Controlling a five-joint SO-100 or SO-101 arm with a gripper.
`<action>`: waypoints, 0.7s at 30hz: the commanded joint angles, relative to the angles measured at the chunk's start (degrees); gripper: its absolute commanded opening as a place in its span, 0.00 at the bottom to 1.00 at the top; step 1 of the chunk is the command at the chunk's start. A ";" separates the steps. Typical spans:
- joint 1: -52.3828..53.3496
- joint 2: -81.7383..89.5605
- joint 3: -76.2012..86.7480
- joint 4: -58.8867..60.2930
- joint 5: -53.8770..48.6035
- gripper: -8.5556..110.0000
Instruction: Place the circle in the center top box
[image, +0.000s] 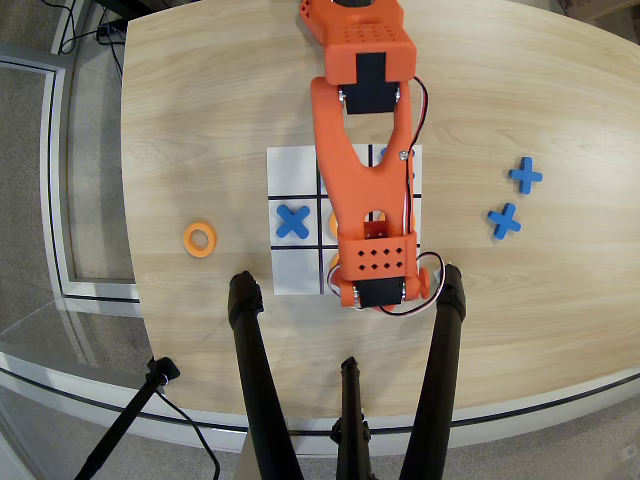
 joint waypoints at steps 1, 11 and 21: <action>0.44 0.00 -3.43 -0.26 -0.44 0.07; 1.05 -1.85 -7.56 1.67 -0.88 0.07; 1.49 -2.02 -9.32 3.78 -2.29 0.10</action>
